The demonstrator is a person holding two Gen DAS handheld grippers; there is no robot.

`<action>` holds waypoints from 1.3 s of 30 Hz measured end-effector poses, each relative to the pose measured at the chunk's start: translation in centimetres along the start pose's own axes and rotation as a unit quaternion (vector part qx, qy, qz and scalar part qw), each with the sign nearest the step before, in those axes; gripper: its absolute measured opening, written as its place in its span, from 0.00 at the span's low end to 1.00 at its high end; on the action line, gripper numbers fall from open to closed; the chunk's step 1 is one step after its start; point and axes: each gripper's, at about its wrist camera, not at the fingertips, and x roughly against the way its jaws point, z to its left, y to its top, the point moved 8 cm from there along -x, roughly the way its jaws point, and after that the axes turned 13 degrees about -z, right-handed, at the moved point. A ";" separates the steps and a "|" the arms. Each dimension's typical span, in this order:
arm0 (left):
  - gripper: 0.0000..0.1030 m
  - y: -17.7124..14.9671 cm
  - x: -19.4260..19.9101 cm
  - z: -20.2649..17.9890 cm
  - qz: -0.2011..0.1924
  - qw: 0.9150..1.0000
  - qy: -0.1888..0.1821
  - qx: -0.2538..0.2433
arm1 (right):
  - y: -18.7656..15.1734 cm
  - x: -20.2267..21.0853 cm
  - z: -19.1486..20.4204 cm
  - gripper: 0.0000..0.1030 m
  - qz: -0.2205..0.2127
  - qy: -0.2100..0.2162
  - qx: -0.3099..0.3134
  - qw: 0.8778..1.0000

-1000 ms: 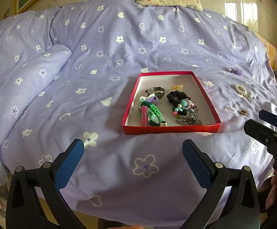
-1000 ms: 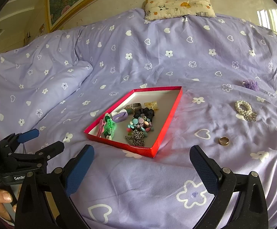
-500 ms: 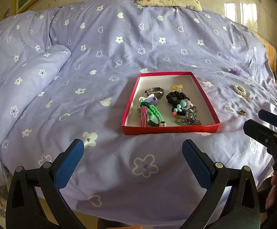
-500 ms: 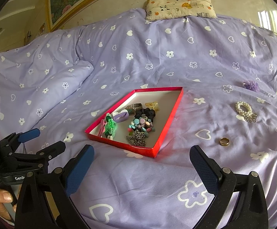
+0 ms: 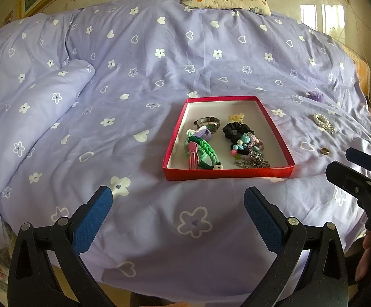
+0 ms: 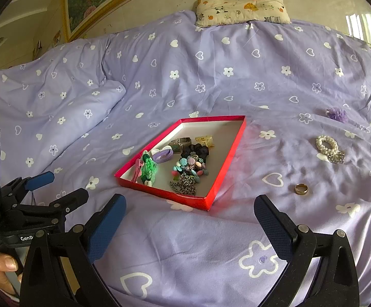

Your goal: Organize jewelry

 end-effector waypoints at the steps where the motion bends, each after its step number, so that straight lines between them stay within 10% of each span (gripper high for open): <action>1: 1.00 0.0 0.0 0.0 0.000 1.000 0.000 0.000 | 0.0 0.1 0.0 0.98 0.000 0.000 0.000 1.000; 39: 1.00 -0.1 -0.8 0.3 0.006 1.000 -0.002 0.004 | -0.1 0.0 0.4 0.98 0.002 0.001 -0.002 1.000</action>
